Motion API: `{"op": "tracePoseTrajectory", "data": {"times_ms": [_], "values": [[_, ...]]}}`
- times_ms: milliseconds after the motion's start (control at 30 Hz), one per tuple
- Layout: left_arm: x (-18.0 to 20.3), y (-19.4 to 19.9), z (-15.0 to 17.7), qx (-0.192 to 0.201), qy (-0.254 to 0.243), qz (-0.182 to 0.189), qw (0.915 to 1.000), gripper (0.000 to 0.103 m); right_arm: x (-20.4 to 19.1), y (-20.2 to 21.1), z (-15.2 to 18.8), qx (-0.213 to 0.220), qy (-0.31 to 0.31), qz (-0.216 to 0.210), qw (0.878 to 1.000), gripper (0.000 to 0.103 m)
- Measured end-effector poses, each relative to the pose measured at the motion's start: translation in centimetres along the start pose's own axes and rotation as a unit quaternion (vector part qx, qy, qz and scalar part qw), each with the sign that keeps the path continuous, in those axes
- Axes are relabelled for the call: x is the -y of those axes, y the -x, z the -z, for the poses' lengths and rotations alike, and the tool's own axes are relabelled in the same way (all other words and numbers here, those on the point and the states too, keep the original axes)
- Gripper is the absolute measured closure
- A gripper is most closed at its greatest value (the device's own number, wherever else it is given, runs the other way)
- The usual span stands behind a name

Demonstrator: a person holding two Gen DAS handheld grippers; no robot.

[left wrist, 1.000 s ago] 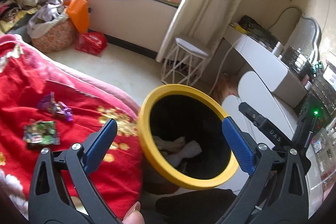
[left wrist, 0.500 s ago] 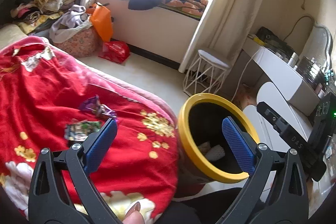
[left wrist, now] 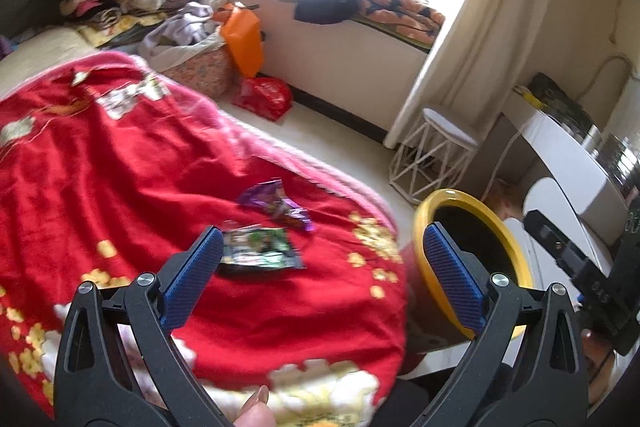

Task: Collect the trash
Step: 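Move both open tools back over the last wrappers on the bedspread, then grasp the green snack packet with the left tool while the right tool grasps the purple wrapper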

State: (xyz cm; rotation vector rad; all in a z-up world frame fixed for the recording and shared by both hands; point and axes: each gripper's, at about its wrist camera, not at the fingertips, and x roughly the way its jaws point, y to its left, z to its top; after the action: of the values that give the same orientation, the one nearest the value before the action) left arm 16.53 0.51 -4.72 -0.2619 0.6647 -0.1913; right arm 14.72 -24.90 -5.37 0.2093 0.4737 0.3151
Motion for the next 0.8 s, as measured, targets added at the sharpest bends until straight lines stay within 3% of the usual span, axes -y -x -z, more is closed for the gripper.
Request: {"op": "tracePoseTrajectory", "data": {"times_ms": [233,467,633,800], "values": [[-4.4,-0.9,0.5,-0.021,0.041,-0.033,0.9984,0.012,-2.4,-4.3,-0.5,-0.049,0.0,-0.028,0.998,0.036],[-7.7,-2.8,1.7,-0.064,0.097,-0.024,0.993,0.043,-4.8,-10.3,-0.2,-0.113,0.009,-0.06,0.992,0.042],[-8.5,-4.2,2.2,-0.084,0.119,-0.009,0.9893,0.053,-6.2,-14.8,0.3,-0.161,0.016,-0.072,0.984,0.046],[-9.0,-5.7,2.5,-0.101,0.135,0.003,0.9857,0.056,-7.0,-18.0,0.7,-0.196,0.018,-0.087,0.976,0.046]]}}
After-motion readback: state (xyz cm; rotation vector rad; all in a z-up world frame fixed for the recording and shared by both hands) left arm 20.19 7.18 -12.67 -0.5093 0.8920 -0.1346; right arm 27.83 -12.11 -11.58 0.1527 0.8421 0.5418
